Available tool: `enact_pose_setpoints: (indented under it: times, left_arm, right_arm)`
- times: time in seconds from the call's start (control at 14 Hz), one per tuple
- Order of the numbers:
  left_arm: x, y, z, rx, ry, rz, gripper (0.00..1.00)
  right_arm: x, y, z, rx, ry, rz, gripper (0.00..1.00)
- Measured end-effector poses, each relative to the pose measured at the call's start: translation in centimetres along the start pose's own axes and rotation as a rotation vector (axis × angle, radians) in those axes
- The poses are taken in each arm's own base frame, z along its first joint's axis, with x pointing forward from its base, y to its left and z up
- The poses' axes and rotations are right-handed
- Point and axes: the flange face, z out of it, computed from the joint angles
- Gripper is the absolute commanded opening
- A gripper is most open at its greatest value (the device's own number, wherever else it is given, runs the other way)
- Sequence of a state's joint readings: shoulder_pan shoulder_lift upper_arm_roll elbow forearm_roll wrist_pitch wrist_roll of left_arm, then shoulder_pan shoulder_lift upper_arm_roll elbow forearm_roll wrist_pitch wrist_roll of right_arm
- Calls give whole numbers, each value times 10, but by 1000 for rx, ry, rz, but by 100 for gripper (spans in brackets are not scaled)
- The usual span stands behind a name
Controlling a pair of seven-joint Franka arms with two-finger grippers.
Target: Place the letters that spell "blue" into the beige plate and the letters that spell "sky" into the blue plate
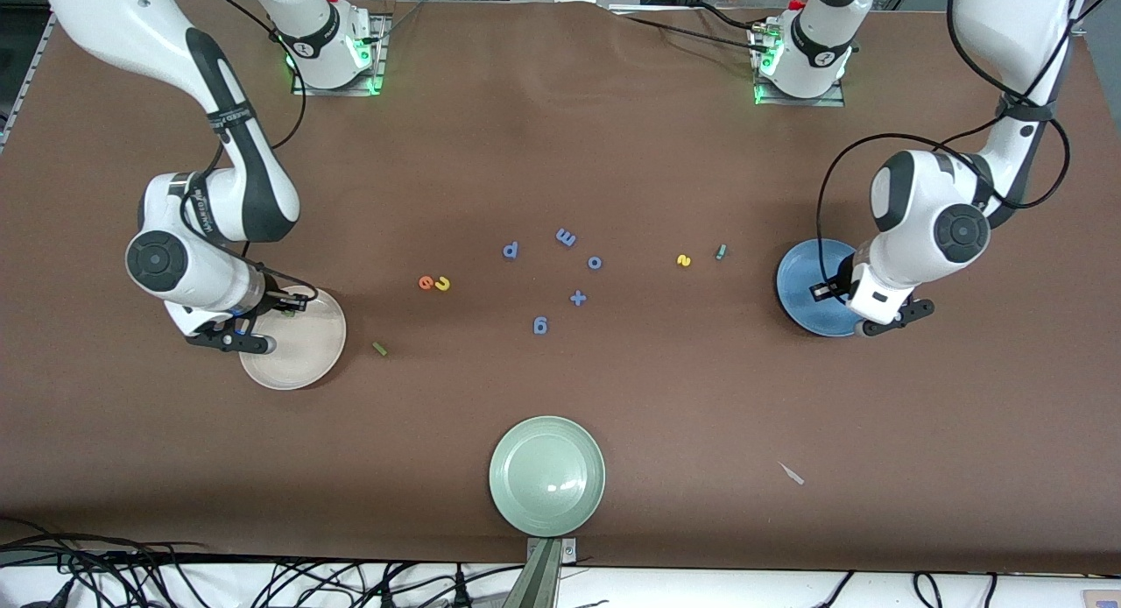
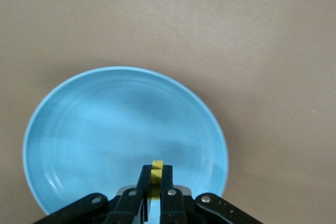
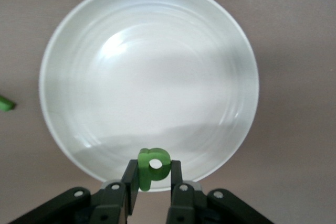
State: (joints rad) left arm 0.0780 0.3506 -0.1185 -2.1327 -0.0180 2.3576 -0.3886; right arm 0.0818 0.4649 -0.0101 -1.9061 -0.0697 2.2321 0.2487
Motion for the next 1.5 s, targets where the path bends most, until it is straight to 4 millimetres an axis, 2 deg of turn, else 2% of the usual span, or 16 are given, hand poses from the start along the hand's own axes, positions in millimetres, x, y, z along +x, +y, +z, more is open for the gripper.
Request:
enact_pose_setpoints:
  times: [0.14,0.36,0.43,0.5,0.57,0.64,0.93,1.07,1.21,1.36,1.5]
  left_arm:
    - [-2,-1,6,4,-12,7,0]
    - [-5,1,15,8,-28,30,2]
    - [-5,-1,16,9,-32,32,26]
    - [-4,-2,18,9,-34,37,69]
    - [-4,-3,19,10,-36,46,89]
    - [-5,-4,20,10,-38,61,92]
    - [-6,-3,19,13,-48,80,95]
    - [-10,5,12,13,-55,83,95]
    - [-22,28,3,4,-51,52,90]
    - [-40,63,-1,-5,-52,-1,78]
    - [-57,88,-1,-10,-59,-19,75]
  right_arm:
    - [-2,-10,0,3,0,-12,53]
    - [-8,-44,-7,3,14,-1,56]
    - [-10,-58,-11,4,23,9,56]
    - [-12,-73,-15,5,33,22,56]
    - [-14,-85,-18,5,39,33,56]
    - [-14,-96,-19,7,46,43,56]
    - [2,-114,-10,30,46,98,68]
    - [10,-121,0,44,41,119,68]
    - [15,-131,9,57,36,139,68]
    - [18,-140,16,58,35,147,68]
    - [22,-145,22,64,42,151,68]
